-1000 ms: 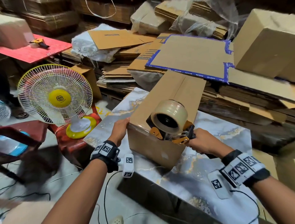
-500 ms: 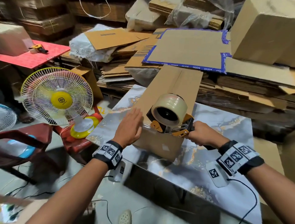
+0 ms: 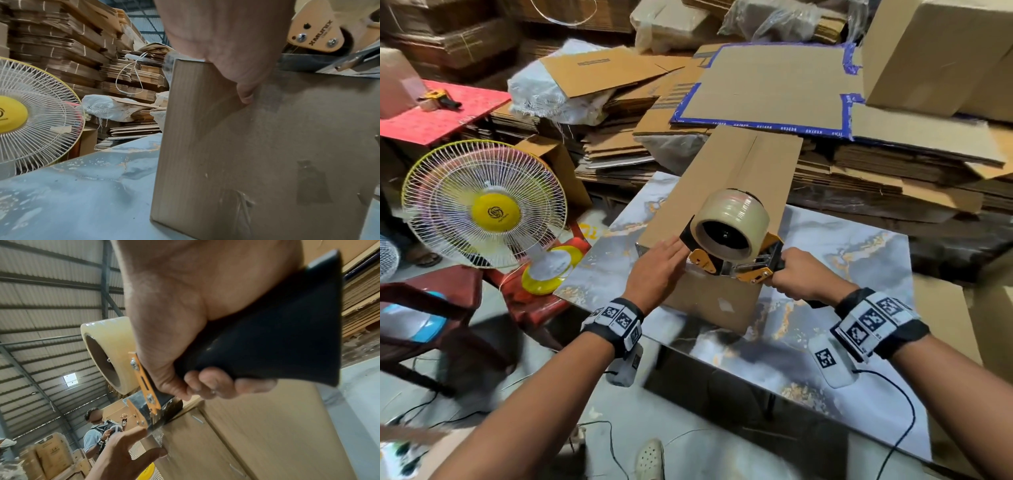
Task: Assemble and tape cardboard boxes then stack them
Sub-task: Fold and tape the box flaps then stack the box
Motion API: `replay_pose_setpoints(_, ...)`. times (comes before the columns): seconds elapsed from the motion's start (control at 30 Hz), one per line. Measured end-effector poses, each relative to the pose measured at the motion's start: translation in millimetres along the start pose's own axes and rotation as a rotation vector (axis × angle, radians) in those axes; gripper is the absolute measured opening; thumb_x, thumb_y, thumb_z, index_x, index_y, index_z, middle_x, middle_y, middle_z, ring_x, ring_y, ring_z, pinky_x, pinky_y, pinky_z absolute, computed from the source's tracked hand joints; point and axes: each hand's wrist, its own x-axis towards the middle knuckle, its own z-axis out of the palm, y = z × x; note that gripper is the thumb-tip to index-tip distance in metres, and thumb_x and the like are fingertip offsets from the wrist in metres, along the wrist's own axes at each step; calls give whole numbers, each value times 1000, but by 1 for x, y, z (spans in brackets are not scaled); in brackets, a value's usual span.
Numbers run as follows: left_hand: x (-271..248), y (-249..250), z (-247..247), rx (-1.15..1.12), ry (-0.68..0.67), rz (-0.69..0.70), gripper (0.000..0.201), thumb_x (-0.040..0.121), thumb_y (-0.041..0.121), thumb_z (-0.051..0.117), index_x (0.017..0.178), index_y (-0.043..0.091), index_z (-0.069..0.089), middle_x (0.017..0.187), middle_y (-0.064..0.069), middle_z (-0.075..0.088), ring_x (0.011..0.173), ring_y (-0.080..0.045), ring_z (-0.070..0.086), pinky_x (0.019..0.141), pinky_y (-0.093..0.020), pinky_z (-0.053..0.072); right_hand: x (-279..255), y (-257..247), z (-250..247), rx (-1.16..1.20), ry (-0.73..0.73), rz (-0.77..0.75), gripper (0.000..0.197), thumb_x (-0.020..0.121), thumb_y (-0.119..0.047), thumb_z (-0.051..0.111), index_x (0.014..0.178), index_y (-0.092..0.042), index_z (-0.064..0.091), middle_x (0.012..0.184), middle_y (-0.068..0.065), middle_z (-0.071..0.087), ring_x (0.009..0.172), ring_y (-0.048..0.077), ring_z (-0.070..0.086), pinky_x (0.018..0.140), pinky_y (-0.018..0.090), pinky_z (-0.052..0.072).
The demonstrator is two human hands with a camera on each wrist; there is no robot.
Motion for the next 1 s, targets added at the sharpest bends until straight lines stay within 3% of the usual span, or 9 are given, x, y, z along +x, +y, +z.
replay_pose_setpoints(0.1,-2,-5,2,-1,-47,-6,46,84,5,79,123,12,56,123,-15,67,112,-30,57,86,-43,56,-2,-3,-8,-38,-26,-26,32,84,-13,68,57,-17,50,48,-4,51,42,14,42,46,25,36)
replay_pose_setpoints(0.2,-4,-11,7,46,-108,-46,43,86,4,76,128,3,65,130,-18,66,117,-36,66,95,-51,54,-7,8,-23,-57,-26,-8,33,82,-11,67,54,-15,50,49,0,51,44,18,44,47,27,37)
replay_pose_setpoints(0.47,-4,-7,8,54,-236,-128,59,79,3,80,135,0,60,140,-19,59,128,-37,59,106,-52,48,-23,40,-36,-24,-18,31,28,82,-7,66,59,-12,51,50,3,48,48,22,42,51,31,36)
replay_pose_setpoints(0.7,15,27,6,155,-418,-140,66,89,23,71,143,-4,46,149,-25,47,139,-41,45,116,-48,35,-22,43,-33,22,-13,55,27,83,-5,65,60,-12,52,52,5,48,52,22,39,51,30,34)
replay_pose_setpoints(0.77,24,41,6,126,-418,-76,63,85,25,74,138,1,51,142,-21,54,131,-37,52,108,-43,44,-21,43,-33,26,-12,60,28,83,-5,66,59,-12,53,52,5,48,52,22,39,50,29,34)
replay_pose_setpoints(0.8,29,48,5,119,-397,-40,57,80,24,77,129,4,57,131,-18,60,119,-34,59,95,-40,51,-21,44,-33,27,-13,62,28,83,-5,66,59,-12,53,51,4,49,51,22,40,49,29,34)
replay_pose_setpoints(0.87,37,62,2,123,-364,27,43,70,21,82,106,8,64,106,-13,66,93,-30,65,71,-34,53,-20,45,-34,26,-15,65,25,82,-5,65,60,-11,54,51,4,50,51,22,41,49,29,35)
replay_pose_setpoints(0.93,40,69,2,139,-323,71,40,65,19,82,100,9,64,101,-13,66,87,-29,64,66,-33,51,-21,47,-34,29,-11,61,28,82,-5,66,58,-12,54,50,2,50,50,21,42,49,29,36)
replay_pose_setpoints(1.0,37,69,5,144,-265,79,47,63,16,83,105,6,65,107,-16,66,92,-30,63,72,-35,53,-22,46,-35,30,-14,52,31,83,-4,65,56,-13,53,47,0,50,48,21,42,49,28,36)
